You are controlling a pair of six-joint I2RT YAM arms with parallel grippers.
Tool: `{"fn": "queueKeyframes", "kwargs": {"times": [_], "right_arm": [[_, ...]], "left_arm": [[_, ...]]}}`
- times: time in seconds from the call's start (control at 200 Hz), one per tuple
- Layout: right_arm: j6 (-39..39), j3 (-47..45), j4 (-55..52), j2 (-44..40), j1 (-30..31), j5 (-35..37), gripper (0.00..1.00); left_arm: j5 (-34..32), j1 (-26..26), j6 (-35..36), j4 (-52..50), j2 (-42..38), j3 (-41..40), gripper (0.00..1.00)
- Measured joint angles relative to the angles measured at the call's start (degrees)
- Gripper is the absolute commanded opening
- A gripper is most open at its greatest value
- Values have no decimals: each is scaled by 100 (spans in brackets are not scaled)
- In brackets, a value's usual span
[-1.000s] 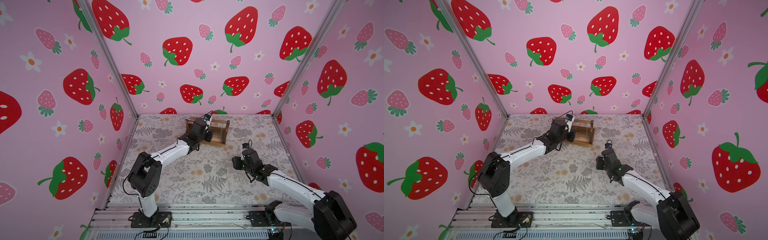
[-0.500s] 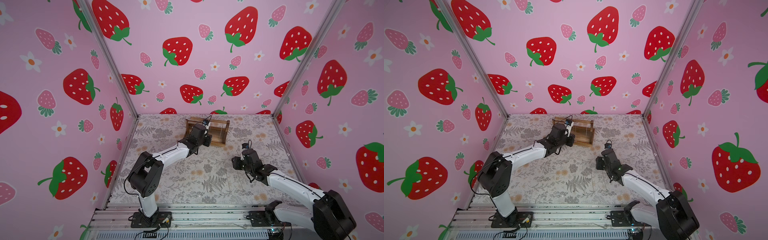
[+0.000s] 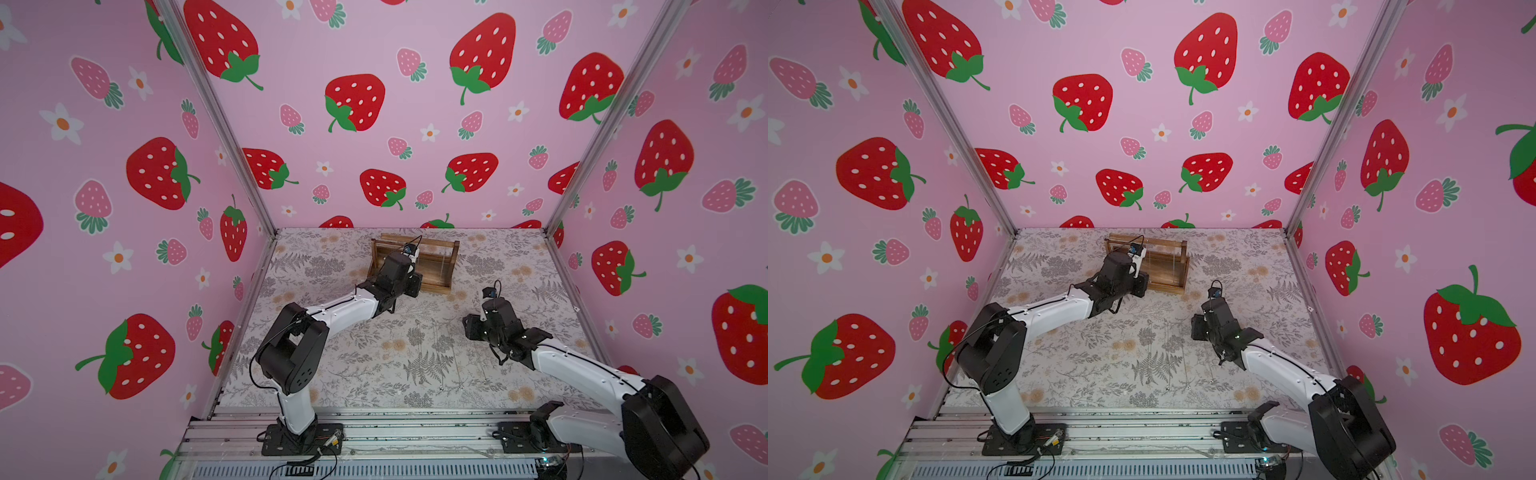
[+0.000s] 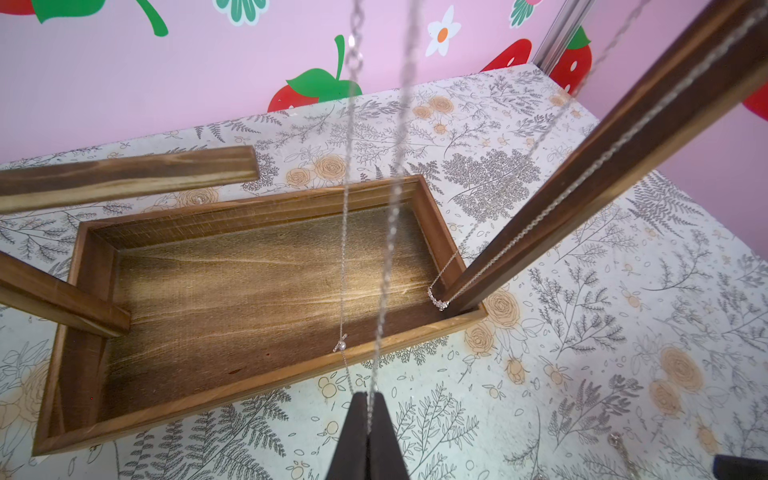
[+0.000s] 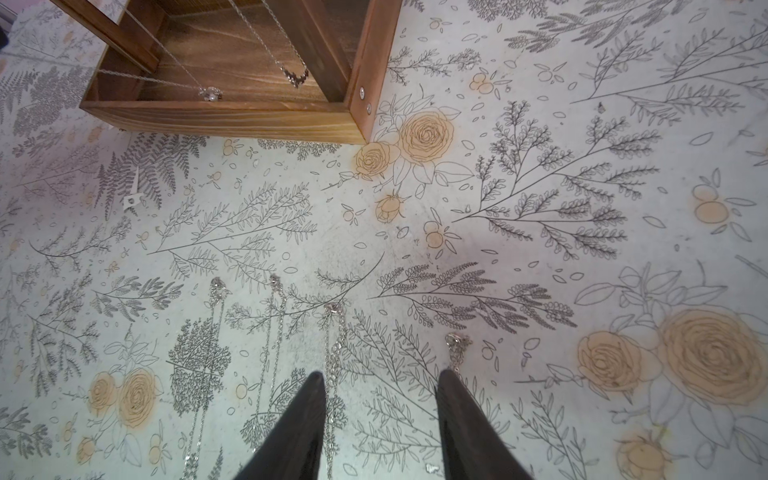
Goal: Take the necklace off the jewelry display stand
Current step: Take off the necklace from the stand.
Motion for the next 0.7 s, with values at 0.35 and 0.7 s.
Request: {"fn": "queueKeyframes", "kwargs": {"times": [0.35,0.7], "right_arm": [[0,20,2,22,-4,-4,45],[-76,66,74,243,-4,-4,46]], "left_arm": [[13,0,-118,118,4,-256,0],[98,-2,-149,308,-20,-507,30]]}}
